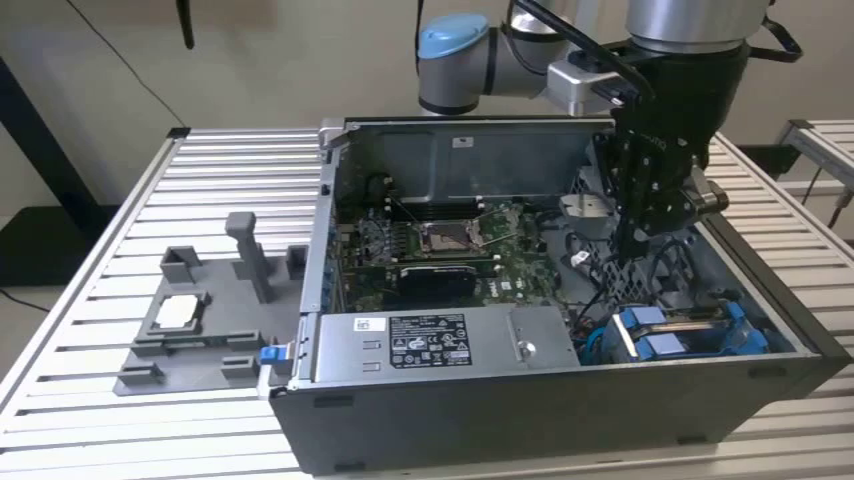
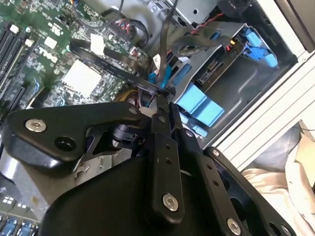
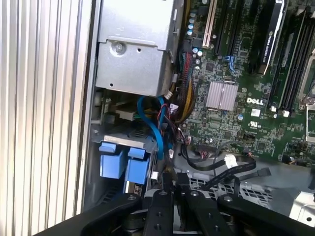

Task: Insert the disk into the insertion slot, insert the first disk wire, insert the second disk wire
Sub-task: 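Insert the second disk wire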

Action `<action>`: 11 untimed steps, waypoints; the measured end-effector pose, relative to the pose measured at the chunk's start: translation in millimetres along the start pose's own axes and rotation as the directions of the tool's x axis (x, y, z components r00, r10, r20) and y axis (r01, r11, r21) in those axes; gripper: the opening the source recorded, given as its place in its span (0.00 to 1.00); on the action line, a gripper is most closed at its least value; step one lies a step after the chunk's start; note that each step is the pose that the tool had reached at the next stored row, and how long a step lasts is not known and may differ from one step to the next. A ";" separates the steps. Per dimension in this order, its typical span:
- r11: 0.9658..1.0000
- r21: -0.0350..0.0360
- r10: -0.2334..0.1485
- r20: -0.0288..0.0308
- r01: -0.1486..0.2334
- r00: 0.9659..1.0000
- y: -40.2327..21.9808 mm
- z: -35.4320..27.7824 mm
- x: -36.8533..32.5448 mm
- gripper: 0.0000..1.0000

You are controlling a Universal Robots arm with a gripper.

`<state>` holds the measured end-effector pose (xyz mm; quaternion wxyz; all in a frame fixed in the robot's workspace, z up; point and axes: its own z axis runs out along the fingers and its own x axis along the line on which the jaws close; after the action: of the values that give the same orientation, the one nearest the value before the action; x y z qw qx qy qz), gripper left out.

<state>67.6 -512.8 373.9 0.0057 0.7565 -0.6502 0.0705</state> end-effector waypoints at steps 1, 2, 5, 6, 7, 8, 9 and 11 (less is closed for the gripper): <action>1.000 -0.005 -0.001 0.001 0.001 1.000 -0.8 0.7 2.8 0.16; 1.000 -0.008 -0.001 0.001 0.001 1.000 -1.5 1.4 5.3 0.16; 1.000 -0.014 -0.001 0.002 0.001 1.000 -4.2 3.4 13.8 0.16; 1.000 -0.014 -0.001 0.003 0.001 1.000 -5.1 4.0 16.3 0.16; 1.000 -0.014 -0.001 0.003 0.001 1.000 -6.0 4.6 18.9 0.16; 1.000 -0.014 -0.001 0.004 0.001 1.000 -7.0 5.4 21.3 0.16; 1.000 -0.014 -0.001 0.004 0.001 1.000 -7.8 6.0 23.5 0.16; 1.000 -0.016 -0.001 0.006 0.001 1.000 -9.8 6.9 27.5 0.16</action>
<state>81.9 -539.0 371.0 0.0099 0.7571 -0.6502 0.0631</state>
